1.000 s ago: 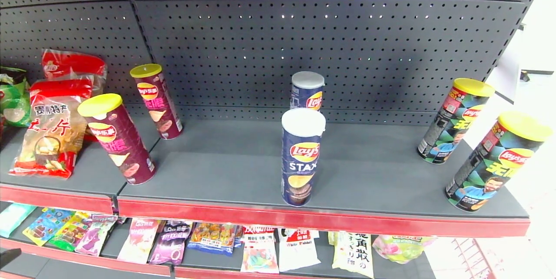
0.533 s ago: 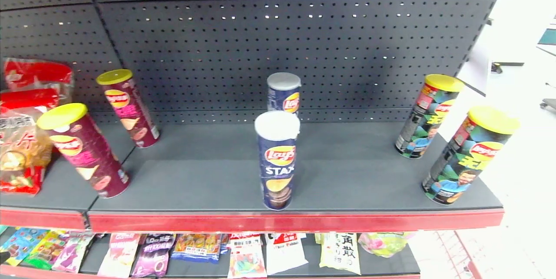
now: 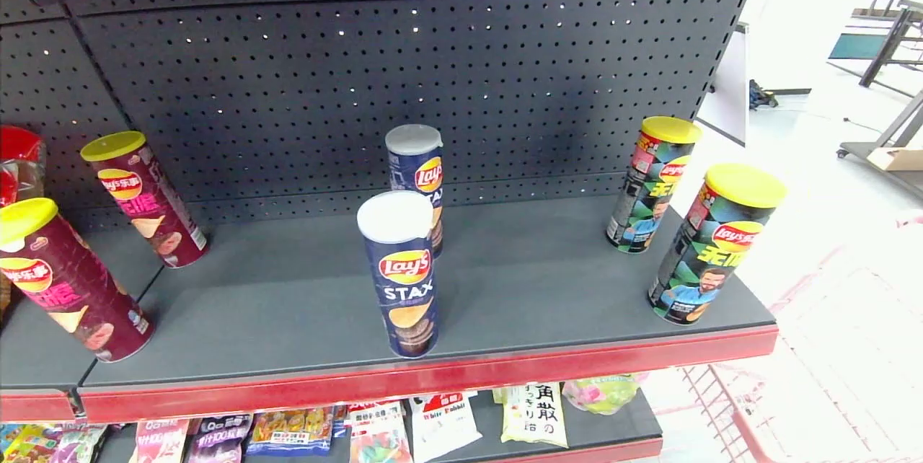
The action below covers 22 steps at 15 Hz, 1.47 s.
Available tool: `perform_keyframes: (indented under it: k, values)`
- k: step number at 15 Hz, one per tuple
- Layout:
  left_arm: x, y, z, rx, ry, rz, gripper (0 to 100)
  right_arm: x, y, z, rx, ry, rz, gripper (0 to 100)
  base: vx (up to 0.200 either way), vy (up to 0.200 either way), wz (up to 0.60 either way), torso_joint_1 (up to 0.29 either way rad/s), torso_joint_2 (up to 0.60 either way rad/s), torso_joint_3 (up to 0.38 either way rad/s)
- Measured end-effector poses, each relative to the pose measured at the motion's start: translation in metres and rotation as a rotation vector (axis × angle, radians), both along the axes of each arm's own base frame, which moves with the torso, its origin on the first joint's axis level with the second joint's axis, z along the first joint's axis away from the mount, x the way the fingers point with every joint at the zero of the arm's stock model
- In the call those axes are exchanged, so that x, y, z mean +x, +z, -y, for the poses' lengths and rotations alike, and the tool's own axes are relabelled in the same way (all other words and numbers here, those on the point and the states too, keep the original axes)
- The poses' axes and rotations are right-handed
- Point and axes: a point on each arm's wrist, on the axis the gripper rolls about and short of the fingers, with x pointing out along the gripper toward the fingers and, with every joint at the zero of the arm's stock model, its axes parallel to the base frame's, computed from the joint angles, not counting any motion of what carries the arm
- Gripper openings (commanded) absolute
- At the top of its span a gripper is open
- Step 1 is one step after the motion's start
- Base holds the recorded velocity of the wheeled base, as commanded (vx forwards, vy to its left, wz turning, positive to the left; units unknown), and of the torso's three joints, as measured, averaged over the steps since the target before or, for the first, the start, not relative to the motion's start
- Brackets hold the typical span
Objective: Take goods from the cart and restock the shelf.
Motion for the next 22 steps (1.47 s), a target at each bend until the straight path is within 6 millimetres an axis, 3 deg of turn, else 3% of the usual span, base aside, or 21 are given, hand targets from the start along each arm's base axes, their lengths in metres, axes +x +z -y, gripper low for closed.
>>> perform_keyframes:
  k: [4,15,18,22]
  values:
    - [-0.016,-0.019,-0.011,0.129,0.270,0.046,100,-0.003,-0.003,0.004,0.073,0.079,0.040,100,0.000,0.000,0.00,0.000,0.00,0.000]
    - [-0.029,-0.023,-0.013,0.046,0.225,0.163,100,-0.005,-0.005,0.006,0.138,0.089,0.088,100,0.000,0.000,0.00,0.000,0.00,0.000]
    - [-0.030,-0.025,-0.013,-0.018,0.228,0.177,100,-0.005,-0.006,0.007,0.154,0.085,0.084,100,0.000,0.000,0.60,0.002,0.00,0.002]
    - [-0.031,-0.026,-0.012,-0.044,0.176,0.182,100,-0.005,-0.006,0.007,0.156,0.086,0.084,100,0.000,0.000,0.00,0.000,0.00,0.000]
